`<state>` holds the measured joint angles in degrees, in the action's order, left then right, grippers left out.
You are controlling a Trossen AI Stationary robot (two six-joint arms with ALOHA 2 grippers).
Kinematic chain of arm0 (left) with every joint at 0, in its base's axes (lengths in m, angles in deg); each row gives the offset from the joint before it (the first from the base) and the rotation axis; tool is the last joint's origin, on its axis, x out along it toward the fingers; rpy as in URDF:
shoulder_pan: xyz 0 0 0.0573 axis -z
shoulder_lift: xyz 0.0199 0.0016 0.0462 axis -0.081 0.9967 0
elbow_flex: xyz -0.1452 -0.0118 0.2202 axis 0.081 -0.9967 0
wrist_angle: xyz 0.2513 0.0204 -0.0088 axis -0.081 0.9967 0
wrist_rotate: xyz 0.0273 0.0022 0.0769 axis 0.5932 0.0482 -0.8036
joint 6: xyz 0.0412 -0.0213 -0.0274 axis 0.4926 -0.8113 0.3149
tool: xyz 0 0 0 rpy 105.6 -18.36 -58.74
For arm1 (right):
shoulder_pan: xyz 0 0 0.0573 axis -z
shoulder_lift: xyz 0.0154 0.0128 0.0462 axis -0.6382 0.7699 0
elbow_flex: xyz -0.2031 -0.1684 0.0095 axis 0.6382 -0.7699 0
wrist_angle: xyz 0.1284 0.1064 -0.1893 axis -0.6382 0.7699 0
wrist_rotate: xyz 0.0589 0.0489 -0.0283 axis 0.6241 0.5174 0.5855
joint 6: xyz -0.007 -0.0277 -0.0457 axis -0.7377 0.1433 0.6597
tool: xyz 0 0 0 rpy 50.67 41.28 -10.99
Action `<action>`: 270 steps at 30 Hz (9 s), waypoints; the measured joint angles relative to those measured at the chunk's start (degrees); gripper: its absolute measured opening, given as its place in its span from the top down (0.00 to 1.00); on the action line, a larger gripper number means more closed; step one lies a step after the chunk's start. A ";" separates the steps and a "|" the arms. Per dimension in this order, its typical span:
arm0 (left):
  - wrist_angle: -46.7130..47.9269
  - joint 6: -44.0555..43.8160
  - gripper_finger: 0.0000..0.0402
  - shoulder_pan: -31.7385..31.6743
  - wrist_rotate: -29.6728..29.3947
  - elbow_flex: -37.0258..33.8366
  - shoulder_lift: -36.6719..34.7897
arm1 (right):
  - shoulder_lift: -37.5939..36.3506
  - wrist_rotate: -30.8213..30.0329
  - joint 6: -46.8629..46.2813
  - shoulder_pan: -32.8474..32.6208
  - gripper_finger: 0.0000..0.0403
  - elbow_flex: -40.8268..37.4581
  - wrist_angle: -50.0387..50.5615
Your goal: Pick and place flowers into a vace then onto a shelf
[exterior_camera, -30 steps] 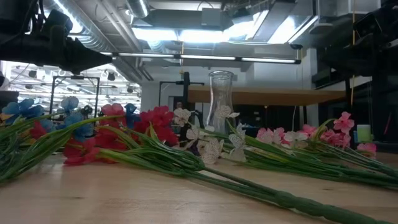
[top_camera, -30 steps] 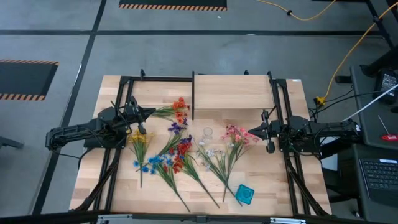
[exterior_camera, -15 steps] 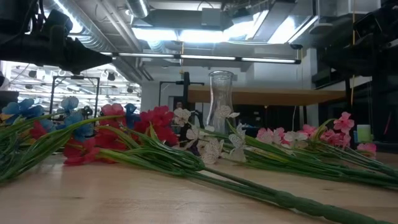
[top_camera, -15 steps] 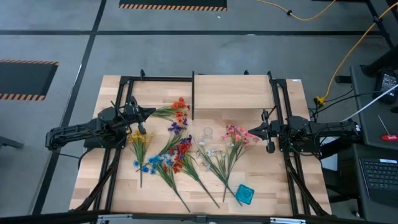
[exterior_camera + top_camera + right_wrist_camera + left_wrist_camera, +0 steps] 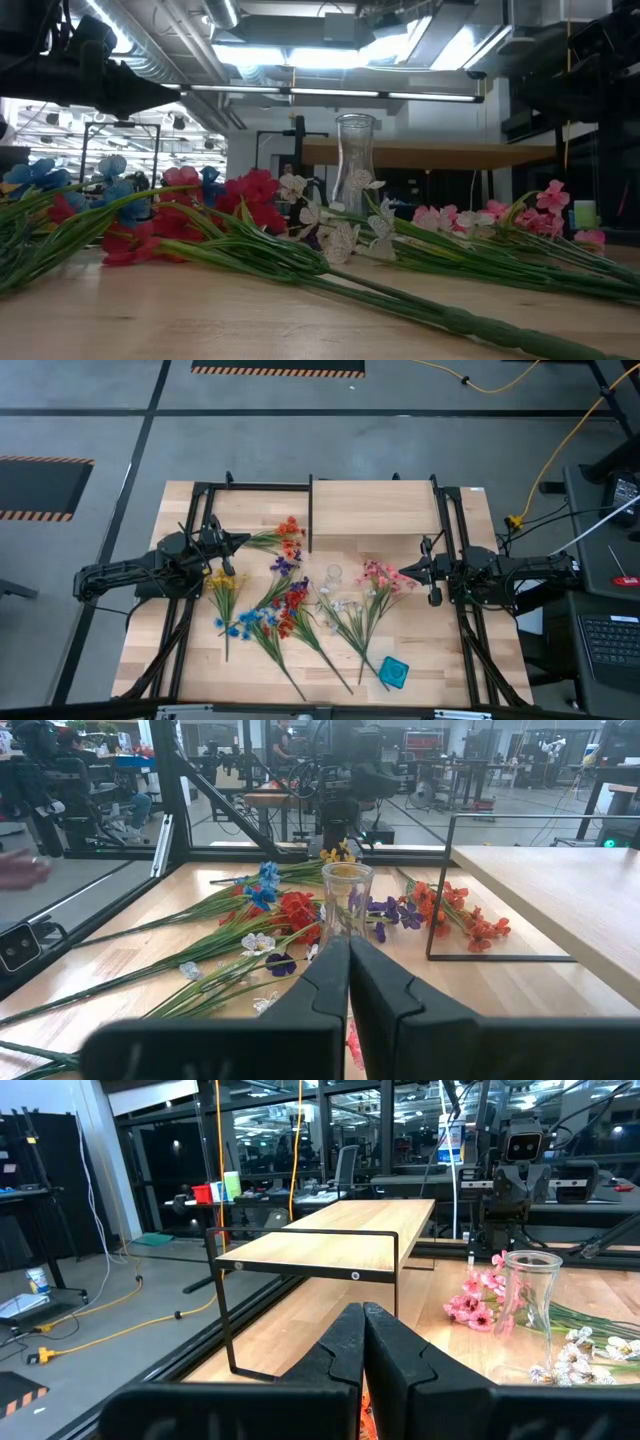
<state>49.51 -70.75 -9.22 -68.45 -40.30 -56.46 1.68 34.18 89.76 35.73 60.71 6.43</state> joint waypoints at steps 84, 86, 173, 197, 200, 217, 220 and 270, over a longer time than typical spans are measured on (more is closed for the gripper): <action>16.37 -6.50 1.00 0.02 8.69 7.49 3.58 | 8.97 -5.09 -0.07 0.00 1.00 7.39 -0.02; 16.35 -6.14 1.00 0.00 8.69 8.71 5.74 | 12.10 -5.09 -0.10 0.00 1.00 9.21 0.10; 47.37 -14.96 0.38 -0.56 -7.29 43.19 59.07 | 29.62 -5.16 6.03 10.25 0.94 19.93 -0.61; 48.52 -2.41 0.38 -14.39 2.47 43.19 75.38 | 29.62 -5.14 6.03 10.25 0.94 19.93 -0.61; 49.05 -2.32 0.38 -15.29 1.31 43.19 76.82 | 29.62 -5.14 6.03 10.25 0.94 19.93 -0.61; 48.30 6.08 0.38 -16.55 0.59 43.19 88.09 | 29.62 -5.14 6.03 10.24 0.94 19.93 -0.57; 47.30 6.45 0.38 -17.17 0.92 43.37 89.53 | 29.62 -5.11 6.03 10.25 0.94 19.93 -0.52; 45.93 15.19 0.98 -21.72 8.78 43.28 90.03 | 29.64 -5.11 6.03 10.25 0.94 19.93 0.50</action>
<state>95.44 -55.57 -30.94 -59.66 2.98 33.57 31.32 29.07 95.79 45.99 80.65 6.94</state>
